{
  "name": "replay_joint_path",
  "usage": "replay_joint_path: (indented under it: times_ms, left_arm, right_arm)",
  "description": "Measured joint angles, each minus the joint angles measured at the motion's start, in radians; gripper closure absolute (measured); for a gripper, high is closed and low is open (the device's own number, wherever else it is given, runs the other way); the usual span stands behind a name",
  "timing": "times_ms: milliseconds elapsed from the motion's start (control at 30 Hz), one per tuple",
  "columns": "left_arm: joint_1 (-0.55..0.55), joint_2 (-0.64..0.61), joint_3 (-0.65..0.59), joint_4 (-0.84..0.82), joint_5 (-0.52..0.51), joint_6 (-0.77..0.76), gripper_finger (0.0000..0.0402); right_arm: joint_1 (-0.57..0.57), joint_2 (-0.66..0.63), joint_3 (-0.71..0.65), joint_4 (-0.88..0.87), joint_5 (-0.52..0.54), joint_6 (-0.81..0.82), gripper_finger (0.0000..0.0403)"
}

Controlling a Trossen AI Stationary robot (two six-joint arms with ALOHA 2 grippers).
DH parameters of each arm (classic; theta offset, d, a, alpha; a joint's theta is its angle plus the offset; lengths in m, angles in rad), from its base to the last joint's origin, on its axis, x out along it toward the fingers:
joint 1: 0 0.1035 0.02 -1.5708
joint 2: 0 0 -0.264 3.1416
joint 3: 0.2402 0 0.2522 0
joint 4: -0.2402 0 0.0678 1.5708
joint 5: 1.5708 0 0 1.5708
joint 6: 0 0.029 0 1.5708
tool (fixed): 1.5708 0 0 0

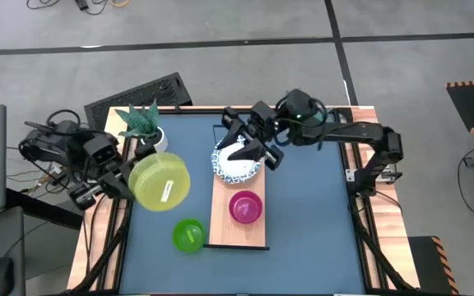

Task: Place and stack bowls onto a shelf
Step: Stack the yellow bowl on top of the purple bowl on the shelf

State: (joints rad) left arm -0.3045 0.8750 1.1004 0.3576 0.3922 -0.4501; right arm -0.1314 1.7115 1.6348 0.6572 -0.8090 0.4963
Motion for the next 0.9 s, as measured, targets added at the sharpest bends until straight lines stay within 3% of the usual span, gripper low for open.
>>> replay_joint_path:
  times_ms: [200,333,600,767,900]
  left_arm:
    - [0.049,0.068,0.0,0.152,0.104,-0.004,0.0402]
    - [0.103,0.111,0.0,0.186,0.135,-0.054,0.0402]
    - [0.151,0.183,-0.001,0.341,0.196,-0.213,0.0402]
    - [0.146,0.205,-0.001,0.553,0.233,-0.227,0.0402]
    - [0.147,0.207,-0.001,0.588,0.249,-0.225,0.0402]
  right_arm:
    - [0.0,0.07,0.003,0.26,-0.015,0.272,0.0215]
    - [0.01,0.129,0.053,0.264,-0.014,0.339,0.0215]
    - [0.051,0.195,0.167,0.262,-0.074,0.349,0.0215]
    - [0.059,0.191,0.171,0.275,-0.083,0.341,0.0215]
    - [0.059,0.187,0.171,0.279,-0.052,0.317,0.0215]
